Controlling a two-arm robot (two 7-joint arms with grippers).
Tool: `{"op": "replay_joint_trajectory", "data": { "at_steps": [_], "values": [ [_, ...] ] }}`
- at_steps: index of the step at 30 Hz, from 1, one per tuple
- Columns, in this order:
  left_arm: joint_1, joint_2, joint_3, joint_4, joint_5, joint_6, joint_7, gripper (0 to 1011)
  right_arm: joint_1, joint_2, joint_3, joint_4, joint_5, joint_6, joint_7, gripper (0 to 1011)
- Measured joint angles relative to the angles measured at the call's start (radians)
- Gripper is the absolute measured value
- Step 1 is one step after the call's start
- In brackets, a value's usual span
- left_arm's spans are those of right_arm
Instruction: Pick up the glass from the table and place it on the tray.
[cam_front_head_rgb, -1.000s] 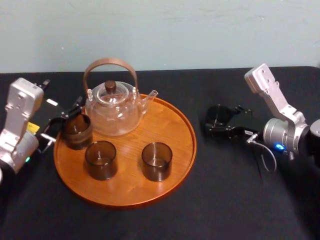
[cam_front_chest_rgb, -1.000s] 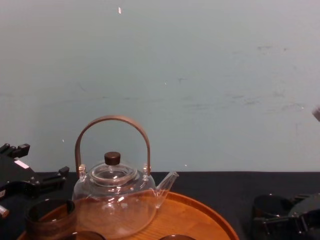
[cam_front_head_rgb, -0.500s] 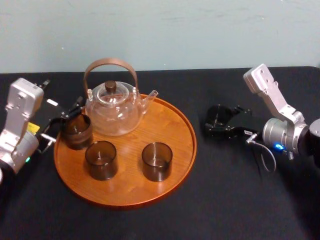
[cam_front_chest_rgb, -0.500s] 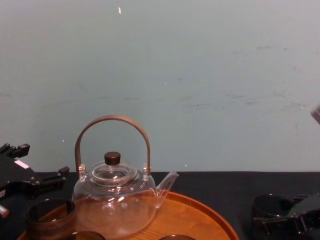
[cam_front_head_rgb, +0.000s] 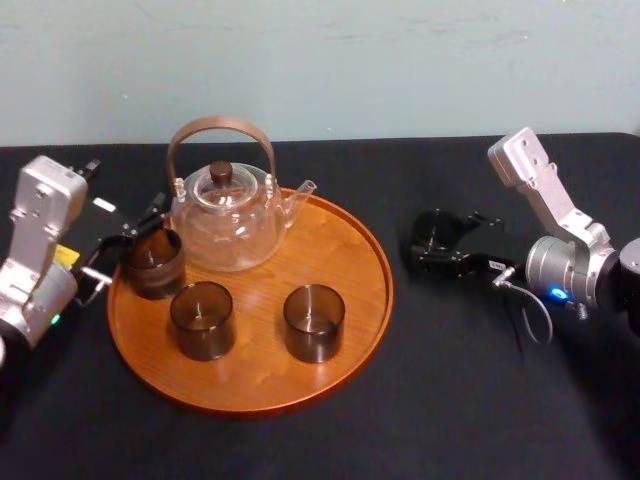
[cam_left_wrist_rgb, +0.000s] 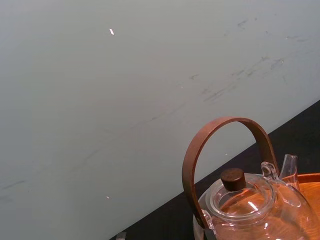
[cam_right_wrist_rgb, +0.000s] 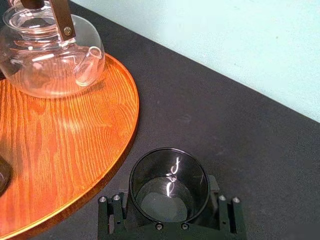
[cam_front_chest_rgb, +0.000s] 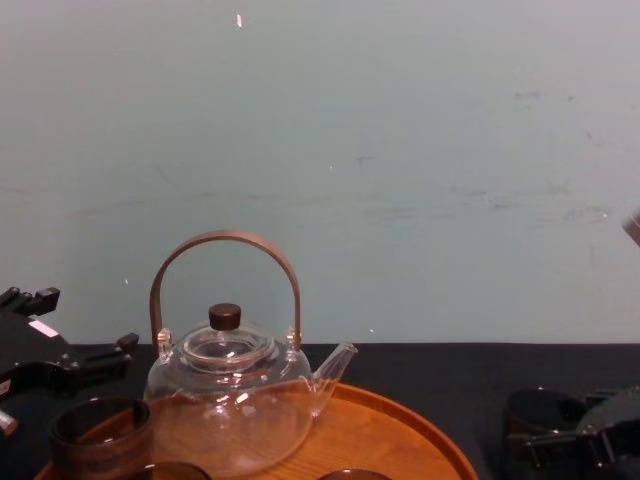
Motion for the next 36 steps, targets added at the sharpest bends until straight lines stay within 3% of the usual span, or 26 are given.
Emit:
{"op": "replay_joint_trajectory", "data": {
  "at_steps": [9,21,28,36],
  "values": [
    [0.0,0.0,0.0,0.0,0.0,0.0,0.0,1001,-0.002,0.001,0.001,-0.002,0.002,0.0,0.001,904],
    [0.0,0.0,0.0,0.0,0.0,0.0,0.0,1001,-0.017,0.049,0.021,-0.085,0.029,-0.012,0.049,904],
    [0.0,0.0,0.0,0.0,0.0,0.0,0.0,1001,0.021,0.052,-0.003,-0.097,0.03,-0.038,0.086,904],
    [0.0,0.0,0.0,0.0,0.0,0.0,0.0,1001,0.067,0.029,-0.044,-0.08,0.029,-0.064,0.117,904]
  ]
}}
